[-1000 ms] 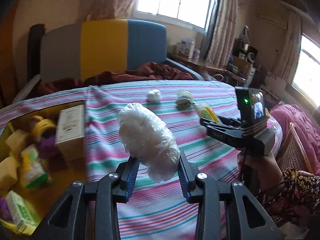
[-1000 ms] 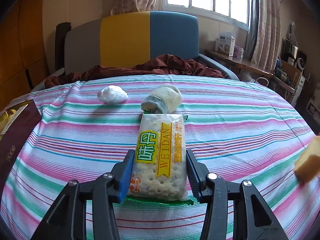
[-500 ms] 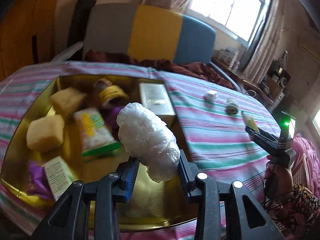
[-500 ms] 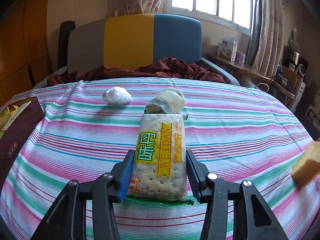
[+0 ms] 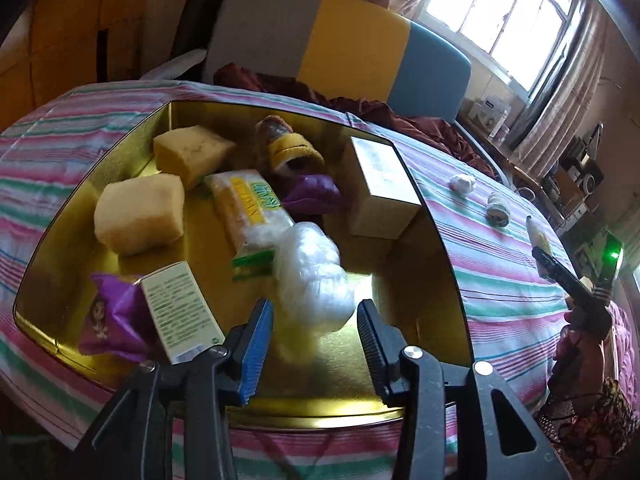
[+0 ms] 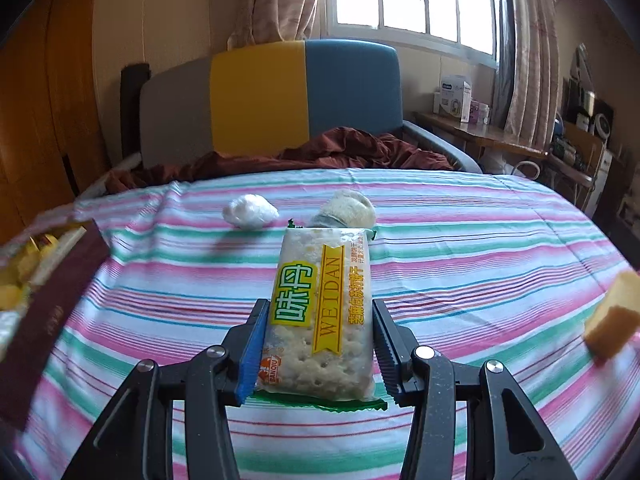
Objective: Organize objects
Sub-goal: 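Drop the white bundle into the tray with left while right holds the packet, then lower the WEIDAN cracker packet into the gold tray and open the right gripper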
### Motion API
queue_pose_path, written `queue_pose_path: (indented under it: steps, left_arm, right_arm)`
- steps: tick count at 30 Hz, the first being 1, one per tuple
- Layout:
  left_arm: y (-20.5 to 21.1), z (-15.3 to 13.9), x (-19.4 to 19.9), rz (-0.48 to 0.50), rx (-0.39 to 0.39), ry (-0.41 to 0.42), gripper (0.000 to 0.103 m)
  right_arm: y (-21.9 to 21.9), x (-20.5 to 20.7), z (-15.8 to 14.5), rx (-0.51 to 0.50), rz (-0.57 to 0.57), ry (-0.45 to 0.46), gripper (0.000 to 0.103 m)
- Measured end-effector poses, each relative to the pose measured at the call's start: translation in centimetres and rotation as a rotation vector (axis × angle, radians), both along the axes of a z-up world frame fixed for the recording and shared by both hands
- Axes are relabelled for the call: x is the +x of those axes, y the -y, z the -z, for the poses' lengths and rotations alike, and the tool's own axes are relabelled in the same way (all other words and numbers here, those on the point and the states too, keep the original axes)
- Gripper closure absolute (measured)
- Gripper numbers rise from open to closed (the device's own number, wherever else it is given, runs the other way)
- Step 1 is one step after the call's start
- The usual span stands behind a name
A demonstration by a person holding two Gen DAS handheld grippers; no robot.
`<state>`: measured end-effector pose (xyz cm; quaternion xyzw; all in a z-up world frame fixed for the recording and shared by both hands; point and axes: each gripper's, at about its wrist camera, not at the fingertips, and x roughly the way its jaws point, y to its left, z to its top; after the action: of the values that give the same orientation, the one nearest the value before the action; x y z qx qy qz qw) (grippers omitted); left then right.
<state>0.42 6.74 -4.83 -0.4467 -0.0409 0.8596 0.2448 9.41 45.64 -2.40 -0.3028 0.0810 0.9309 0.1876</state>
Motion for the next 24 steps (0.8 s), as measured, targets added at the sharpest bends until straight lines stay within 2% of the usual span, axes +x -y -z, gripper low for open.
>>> queue_pose_path:
  steps: [5, 7, 12, 14, 16, 24]
  left_arm:
    - [0.4, -0.1, 0.1, -0.001, -0.024, -0.015, 0.059]
    - [0.6, 0.1, -0.1, -0.018, -0.057, -0.025, 0.059]
    - [1.5, 0.3, -1.0, -0.059, -0.073, -0.017, 0.059]
    - [2.2, 0.0, -1.0, -0.083, -0.039, -0.019, 0.059]
    - [3.2, -0.6, -0.8, -0.100, 0.029, -0.044, 0.059]
    - [6.7, -3.1, -0.7, -0.229, 0.097, -0.141, 0.052]
  right_arm:
    - [2.1, 0.5, -2.0, -0.038, -0.044, -0.053, 0.053]
    - [3.4, 0.5, -2.8, -0.044, -0.077, -0.071, 0.053]
    - [7.3, 0.2, -4.7, -0.084, -0.181, -0.102, 0.053]
    - [9.1, 0.2, -5.4, -0.097, -0.231, -0.108, 0.053]
    - [11.0, 0.0, -6.0, -0.109, -0.288, -0.114, 0.053]
    - [20.2, -1.3, -7.1, -0.142, -0.587, -0.039, 0.053]
